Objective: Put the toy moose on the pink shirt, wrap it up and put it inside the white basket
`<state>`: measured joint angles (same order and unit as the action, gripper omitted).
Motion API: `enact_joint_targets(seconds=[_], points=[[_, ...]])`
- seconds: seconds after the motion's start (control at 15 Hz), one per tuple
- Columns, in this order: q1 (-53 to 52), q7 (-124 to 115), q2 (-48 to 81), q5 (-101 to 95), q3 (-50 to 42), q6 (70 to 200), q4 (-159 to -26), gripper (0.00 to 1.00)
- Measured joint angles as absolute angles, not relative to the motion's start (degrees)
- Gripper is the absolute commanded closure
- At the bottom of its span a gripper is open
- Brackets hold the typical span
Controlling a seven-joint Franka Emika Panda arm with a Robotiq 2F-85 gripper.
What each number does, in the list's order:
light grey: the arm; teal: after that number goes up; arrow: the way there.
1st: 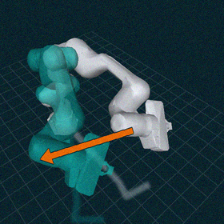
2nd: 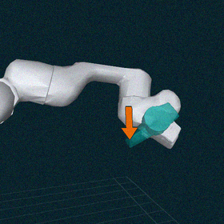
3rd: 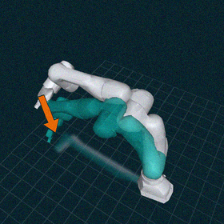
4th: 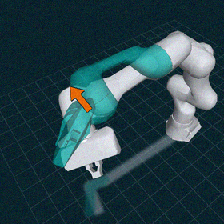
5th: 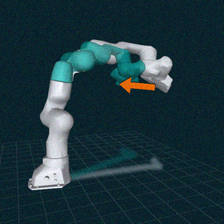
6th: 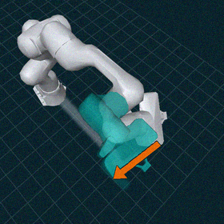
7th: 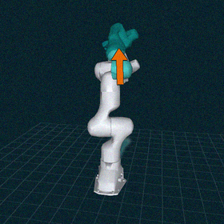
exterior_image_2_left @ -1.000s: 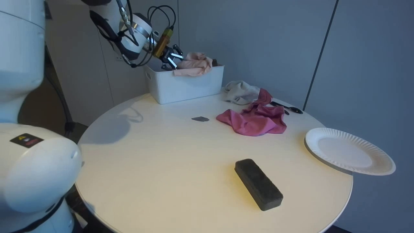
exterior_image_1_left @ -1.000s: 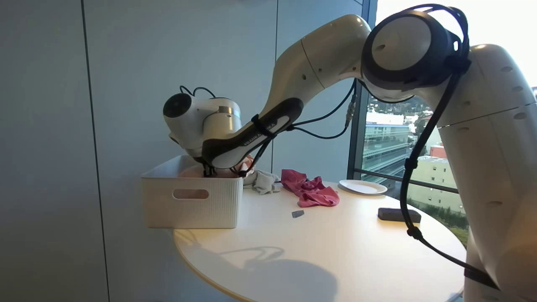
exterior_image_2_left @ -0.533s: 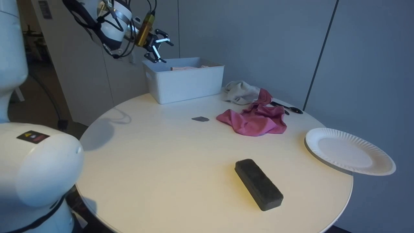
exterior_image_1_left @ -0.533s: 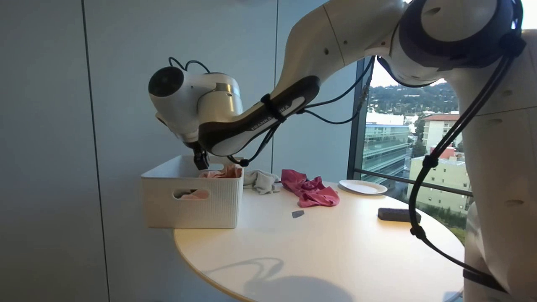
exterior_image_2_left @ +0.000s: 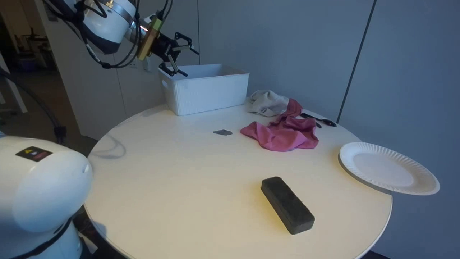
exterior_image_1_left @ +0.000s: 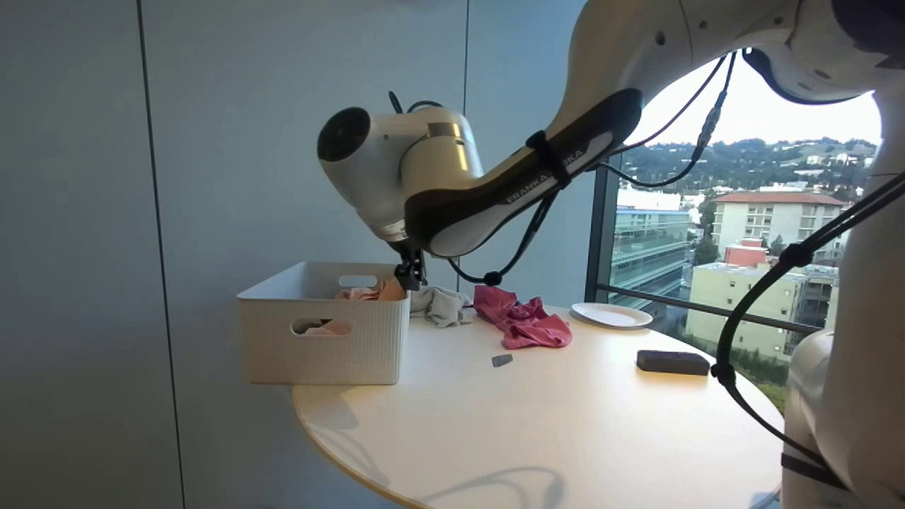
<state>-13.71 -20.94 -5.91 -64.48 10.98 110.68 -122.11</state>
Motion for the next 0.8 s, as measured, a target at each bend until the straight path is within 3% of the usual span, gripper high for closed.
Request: enact_joint_targets(seconds=[0.2,0.47,0.8], points=[[-10.59,-23.52,-11.88,-58.53,7.33,114.33,-130.23,0.0],[-6.03,-20.85,-16.77,-50.94,0.12,129.06,-139.57,0.0],[-2.87,-16.61,-18.51,-44.46,-4.38,140.0,-144.97,0.0]])
